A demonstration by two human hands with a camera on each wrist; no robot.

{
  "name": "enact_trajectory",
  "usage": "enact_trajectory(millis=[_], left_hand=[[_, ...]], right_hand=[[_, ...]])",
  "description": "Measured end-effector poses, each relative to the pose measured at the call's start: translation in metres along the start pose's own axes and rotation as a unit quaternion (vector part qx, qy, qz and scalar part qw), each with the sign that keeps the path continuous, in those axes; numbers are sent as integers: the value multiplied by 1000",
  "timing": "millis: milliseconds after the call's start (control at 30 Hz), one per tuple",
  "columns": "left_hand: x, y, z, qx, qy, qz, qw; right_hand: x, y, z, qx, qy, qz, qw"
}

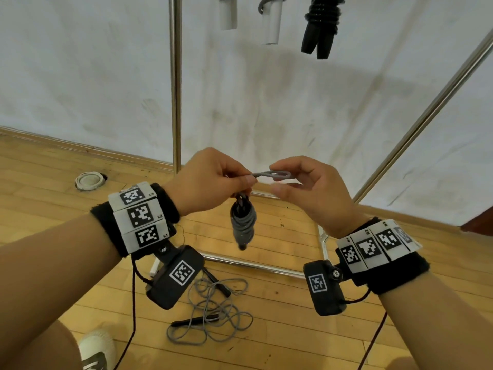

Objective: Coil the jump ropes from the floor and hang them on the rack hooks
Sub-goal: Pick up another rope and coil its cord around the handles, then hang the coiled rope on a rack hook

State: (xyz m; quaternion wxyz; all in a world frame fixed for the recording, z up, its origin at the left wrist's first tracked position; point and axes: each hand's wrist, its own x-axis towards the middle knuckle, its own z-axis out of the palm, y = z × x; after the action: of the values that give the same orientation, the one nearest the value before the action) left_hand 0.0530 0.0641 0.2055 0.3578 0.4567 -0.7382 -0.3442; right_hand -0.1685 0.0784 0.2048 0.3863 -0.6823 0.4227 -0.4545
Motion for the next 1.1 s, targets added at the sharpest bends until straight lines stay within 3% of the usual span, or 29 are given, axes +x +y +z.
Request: enact_trajectory(millis=[167,267,400,533,733,967,1100], left_hand=[[1,13,3,-52,-1,0,999],[6,24,1,-64,-1,15,998],[18,51,-1,-41,-9,37,998],[34,83,-8,-63,-16,56,996],[71,134,-19,-42,22,86,995],[123,203,-45,-45,76,138,987],[155,249,-66,-52,92,164,981]], right_hand=[[-1,-5,-1,19,31,-49,998],[0,-10,-5,109,15,-28,994],[-1,-27,-15,140,34,-10,990],[5,-43,-28,125,81,-8,989],[32,-92,-61,114,94,0,989],[71,-163,-115,41,100,-66,992],[100,-207,-144,33,154,-97,983]])
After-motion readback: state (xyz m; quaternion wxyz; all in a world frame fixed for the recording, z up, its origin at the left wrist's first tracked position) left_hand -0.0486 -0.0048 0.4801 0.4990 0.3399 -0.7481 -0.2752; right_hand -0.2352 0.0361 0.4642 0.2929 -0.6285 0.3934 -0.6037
